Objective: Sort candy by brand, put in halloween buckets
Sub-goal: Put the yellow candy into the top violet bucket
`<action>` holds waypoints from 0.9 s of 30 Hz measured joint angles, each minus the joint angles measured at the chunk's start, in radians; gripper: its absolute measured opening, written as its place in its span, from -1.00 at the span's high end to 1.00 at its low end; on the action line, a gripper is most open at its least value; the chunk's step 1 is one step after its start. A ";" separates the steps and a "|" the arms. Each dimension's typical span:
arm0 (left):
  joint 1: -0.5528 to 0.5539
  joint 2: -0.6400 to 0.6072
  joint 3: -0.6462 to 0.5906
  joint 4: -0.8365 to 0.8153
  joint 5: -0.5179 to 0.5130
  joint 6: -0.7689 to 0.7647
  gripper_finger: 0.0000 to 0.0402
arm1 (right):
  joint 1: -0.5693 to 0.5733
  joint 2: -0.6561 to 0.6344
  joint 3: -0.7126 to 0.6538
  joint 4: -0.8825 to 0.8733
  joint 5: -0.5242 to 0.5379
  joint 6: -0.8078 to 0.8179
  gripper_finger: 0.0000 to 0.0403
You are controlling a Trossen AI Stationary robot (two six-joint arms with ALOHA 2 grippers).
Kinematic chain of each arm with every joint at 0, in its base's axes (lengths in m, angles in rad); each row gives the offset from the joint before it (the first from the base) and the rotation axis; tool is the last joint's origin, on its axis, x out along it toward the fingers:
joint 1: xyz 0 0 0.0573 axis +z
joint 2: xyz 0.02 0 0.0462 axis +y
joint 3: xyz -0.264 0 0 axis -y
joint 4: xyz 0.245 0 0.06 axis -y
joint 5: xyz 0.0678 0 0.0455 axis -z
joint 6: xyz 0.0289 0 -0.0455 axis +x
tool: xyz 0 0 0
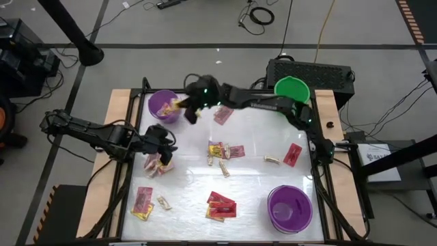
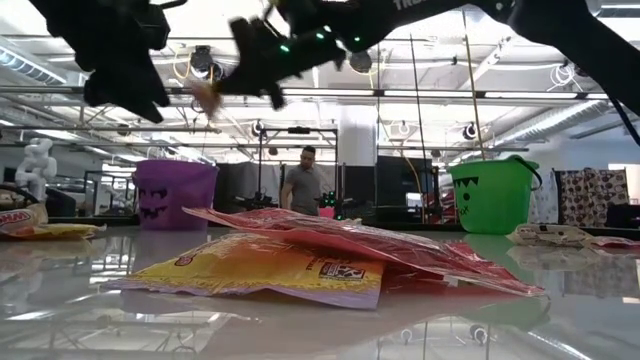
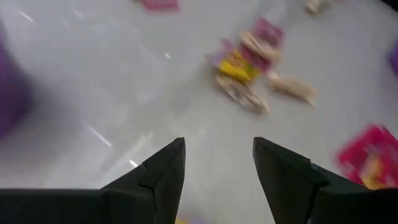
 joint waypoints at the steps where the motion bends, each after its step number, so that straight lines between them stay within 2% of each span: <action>1: 0.000 0.000 0.000 -0.002 0.034 -0.006 0.03 | 0.015 0.010 0.000 0.072 0.023 -0.023 1.00; 3: -0.001 0.000 0.000 -0.010 0.088 -0.042 0.03 | 0.038 0.028 0.000 0.172 0.094 -0.049 1.00; 7: -0.001 0.000 0.000 -0.041 0.121 -0.080 0.03 | 0.032 0.080 0.000 0.311 0.247 -0.076 1.00; 10: -0.001 0.000 0.000 -0.049 0.118 -0.101 0.03 | -0.001 0.128 0.003 0.348 0.275 -0.029 1.00; 16: -0.001 0.000 0.000 -0.032 0.072 -0.105 0.03 | -0.075 0.227 0.083 0.369 0.121 0.192 1.00; 23: -0.001 -0.001 0.000 -0.029 0.037 -0.104 0.03 | -0.085 0.333 0.188 0.355 -0.108 0.311 1.00; 27: -0.001 -0.001 0.000 -0.029 0.013 -0.103 0.03 | -0.083 0.337 0.190 0.328 -0.168 0.345 1.00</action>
